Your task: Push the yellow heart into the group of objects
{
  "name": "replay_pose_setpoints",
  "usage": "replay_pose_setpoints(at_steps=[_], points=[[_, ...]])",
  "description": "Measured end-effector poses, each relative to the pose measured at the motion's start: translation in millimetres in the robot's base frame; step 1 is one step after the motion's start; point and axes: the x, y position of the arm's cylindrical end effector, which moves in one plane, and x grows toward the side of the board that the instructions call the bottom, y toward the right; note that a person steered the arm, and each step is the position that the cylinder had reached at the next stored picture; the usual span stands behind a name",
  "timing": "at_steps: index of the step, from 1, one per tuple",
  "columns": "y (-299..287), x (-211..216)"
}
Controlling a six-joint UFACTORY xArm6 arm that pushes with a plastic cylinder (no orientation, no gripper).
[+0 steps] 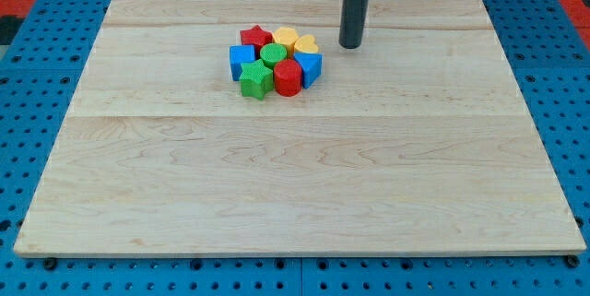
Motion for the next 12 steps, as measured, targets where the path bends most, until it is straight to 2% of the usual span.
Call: replay_pose_setpoints(at_steps=[1, 4, 5, 6, 7, 8, 10, 12], points=[[-24, 1], [-34, 12], [0, 2], [55, 35], [57, 90], [23, 91], [1, 65], [-38, 64]])
